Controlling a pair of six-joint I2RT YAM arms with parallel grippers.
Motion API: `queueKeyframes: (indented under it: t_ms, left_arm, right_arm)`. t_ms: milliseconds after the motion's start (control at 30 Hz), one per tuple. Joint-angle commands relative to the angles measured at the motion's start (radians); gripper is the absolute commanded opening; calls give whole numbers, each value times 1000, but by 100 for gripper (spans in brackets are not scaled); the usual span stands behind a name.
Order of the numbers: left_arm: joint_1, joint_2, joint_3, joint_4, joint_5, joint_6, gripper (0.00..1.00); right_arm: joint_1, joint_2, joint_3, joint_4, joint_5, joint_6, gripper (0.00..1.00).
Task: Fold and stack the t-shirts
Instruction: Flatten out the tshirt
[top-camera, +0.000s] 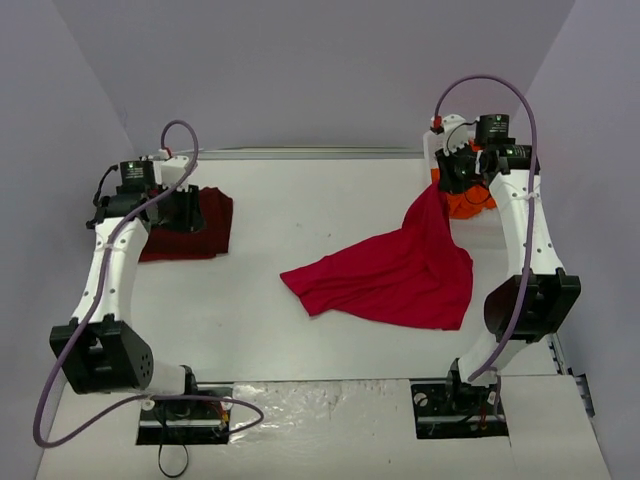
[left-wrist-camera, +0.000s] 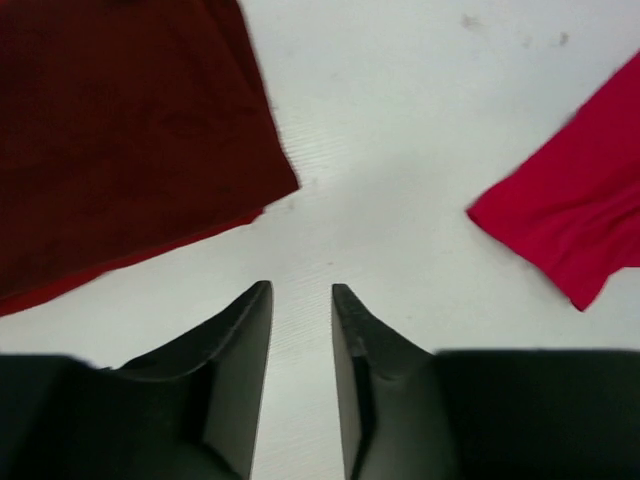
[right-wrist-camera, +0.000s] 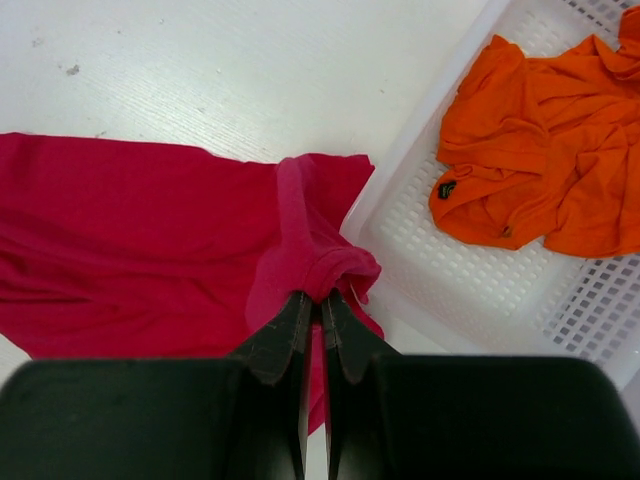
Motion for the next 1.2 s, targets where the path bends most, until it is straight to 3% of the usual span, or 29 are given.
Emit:
queueKeyframes:
  t_ms: [0, 167, 300, 567, 700, 867, 1167]
  left_arm:
    - [5, 58, -21, 33, 220, -57, 32]
    - [-72, 224, 19, -55, 320, -41, 33]
    - [-175, 287, 17, -55, 245, -62, 33]
    - [-308, 439, 63, -104, 233, -76, 36]
    - [-379, 483, 54, -92, 127, -87, 36]
    - [-385, 531, 52, -90, 88, -91, 45]
    - [-393, 623, 109, -95, 105, -105, 48]
  right_arm:
    - [8, 0, -19, 18, -25, 6, 0]
    - [14, 21, -35, 32, -25, 16, 0]
    - [20, 37, -47, 46, -22, 24, 0]
    - [20, 54, -88, 75, -18, 27, 0]
    - [20, 57, -111, 93, -2, 19, 0]
    - [20, 61, -139, 112, 5, 12, 0]
    - [20, 92, -151, 136, -16, 13, 0]
